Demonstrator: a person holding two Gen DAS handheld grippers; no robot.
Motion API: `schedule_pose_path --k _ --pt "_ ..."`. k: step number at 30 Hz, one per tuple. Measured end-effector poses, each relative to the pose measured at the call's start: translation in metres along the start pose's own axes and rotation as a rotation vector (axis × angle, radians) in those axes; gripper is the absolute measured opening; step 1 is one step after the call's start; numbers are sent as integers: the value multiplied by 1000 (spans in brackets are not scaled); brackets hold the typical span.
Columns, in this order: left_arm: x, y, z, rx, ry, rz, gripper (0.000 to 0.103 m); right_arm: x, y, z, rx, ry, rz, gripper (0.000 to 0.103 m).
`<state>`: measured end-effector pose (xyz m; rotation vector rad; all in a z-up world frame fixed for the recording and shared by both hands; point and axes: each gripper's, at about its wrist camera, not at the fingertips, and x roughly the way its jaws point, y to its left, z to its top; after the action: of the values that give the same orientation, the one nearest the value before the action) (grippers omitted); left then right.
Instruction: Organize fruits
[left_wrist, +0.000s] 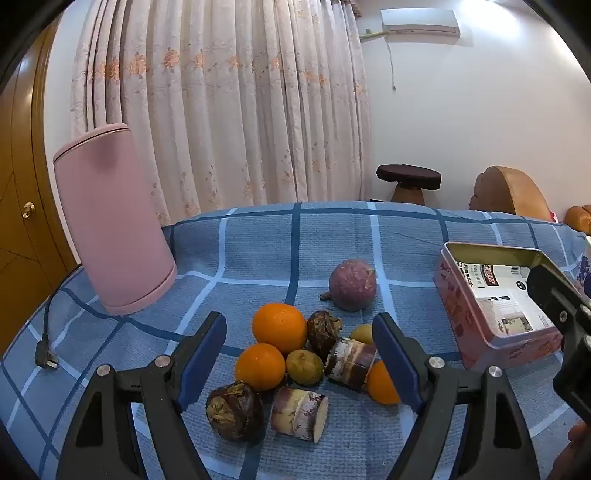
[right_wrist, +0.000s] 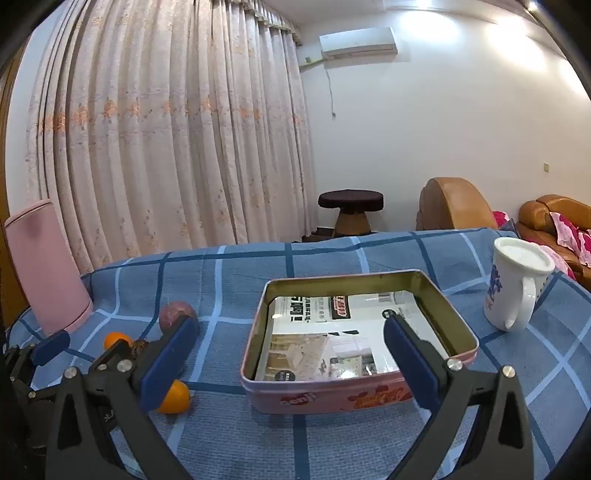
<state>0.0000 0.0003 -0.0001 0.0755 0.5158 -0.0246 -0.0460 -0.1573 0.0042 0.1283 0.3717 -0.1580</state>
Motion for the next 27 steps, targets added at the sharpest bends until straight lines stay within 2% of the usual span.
schedule_pose_path --k 27 --pt "1 2 -2 -10 21 18 82 2 2 -4 -4 7 13 103"
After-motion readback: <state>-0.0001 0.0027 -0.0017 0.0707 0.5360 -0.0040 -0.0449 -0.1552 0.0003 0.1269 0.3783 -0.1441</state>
